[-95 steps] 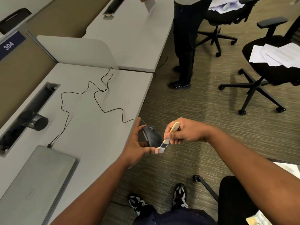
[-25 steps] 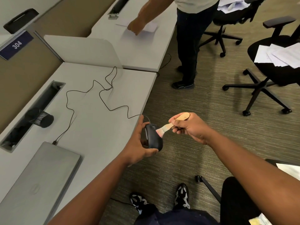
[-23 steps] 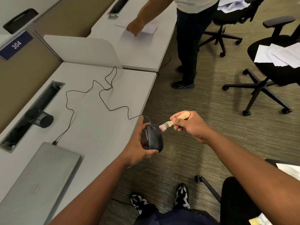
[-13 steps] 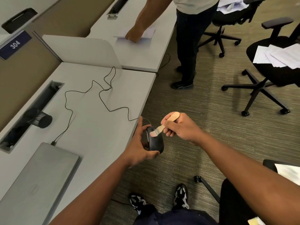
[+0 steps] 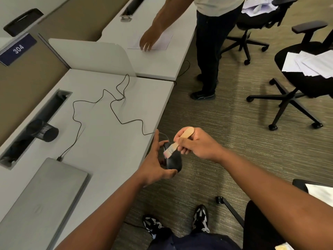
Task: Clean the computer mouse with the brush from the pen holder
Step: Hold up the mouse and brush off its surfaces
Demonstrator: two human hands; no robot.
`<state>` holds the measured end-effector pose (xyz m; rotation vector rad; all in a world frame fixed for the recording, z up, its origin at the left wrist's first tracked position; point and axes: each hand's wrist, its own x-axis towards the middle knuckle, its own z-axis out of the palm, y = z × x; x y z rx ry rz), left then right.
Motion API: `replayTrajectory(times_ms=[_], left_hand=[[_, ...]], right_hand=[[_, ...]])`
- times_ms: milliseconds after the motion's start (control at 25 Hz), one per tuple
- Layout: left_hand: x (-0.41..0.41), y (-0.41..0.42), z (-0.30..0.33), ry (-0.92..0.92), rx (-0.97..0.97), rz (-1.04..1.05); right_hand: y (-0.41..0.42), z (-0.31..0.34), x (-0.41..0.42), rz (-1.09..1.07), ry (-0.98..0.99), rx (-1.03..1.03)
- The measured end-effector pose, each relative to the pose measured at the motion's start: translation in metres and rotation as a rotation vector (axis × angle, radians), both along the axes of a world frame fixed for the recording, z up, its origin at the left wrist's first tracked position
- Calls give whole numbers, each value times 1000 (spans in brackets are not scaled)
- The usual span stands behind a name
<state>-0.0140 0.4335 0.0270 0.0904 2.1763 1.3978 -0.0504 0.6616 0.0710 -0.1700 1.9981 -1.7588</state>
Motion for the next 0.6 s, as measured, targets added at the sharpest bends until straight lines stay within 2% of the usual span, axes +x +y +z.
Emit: replayTrajectory(times_ms=[200,400,600], left_hand=[[-2,-3,-1,-7,-27,-19],[-3,-2,-1,10,-31,-7],[-3,-6,-7,15,-12,-3]], right_hand=[[1,3,3,204,-10,60],[11,9,-5,290,-28,110],[27,14,-16,379,56,307]])
